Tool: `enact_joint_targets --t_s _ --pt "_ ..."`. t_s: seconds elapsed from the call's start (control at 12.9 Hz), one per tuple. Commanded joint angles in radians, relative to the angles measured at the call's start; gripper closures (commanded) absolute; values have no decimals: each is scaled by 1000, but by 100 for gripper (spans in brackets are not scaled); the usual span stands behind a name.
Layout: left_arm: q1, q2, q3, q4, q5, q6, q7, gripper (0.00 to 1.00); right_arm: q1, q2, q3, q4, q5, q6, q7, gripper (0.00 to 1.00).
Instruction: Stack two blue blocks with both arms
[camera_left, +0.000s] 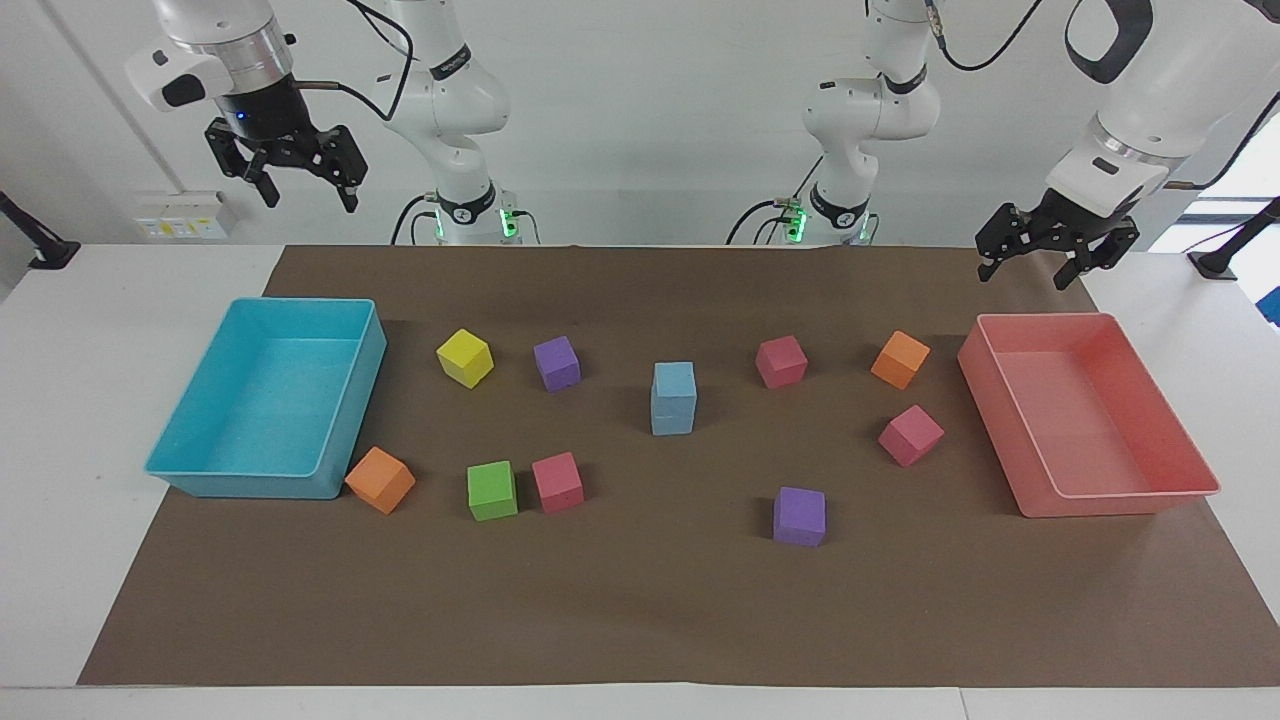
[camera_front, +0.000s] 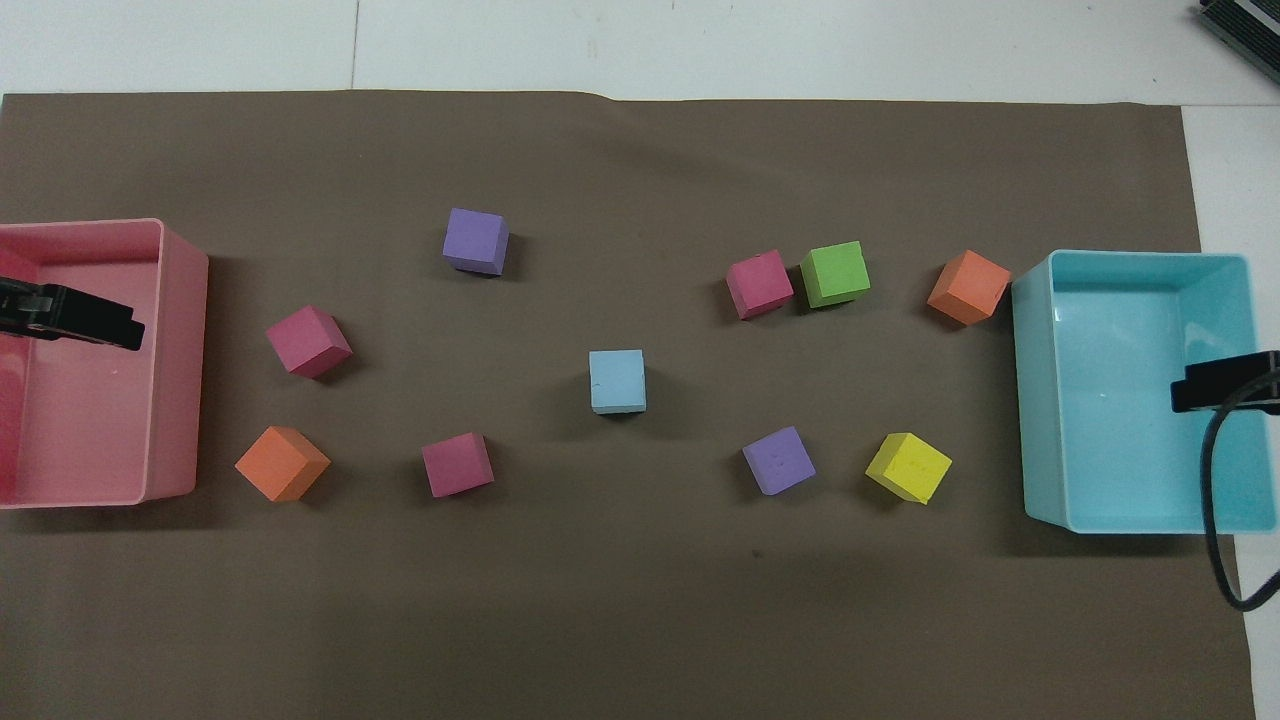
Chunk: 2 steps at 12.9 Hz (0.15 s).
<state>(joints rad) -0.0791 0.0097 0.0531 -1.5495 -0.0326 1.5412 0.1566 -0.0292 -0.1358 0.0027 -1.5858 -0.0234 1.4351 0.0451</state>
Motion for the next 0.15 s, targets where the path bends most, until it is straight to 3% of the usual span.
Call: enact_joint_targets --t_s 0.0,0.08 --pt "-2 -8 1 -1 -3 -12 8 0 -3 -13 -1 -17 23 -1 21 0" --pt "-2 -10 1 -4 -1 -9 8 0 -3 -10 -1 -17 25 -4 22 0"
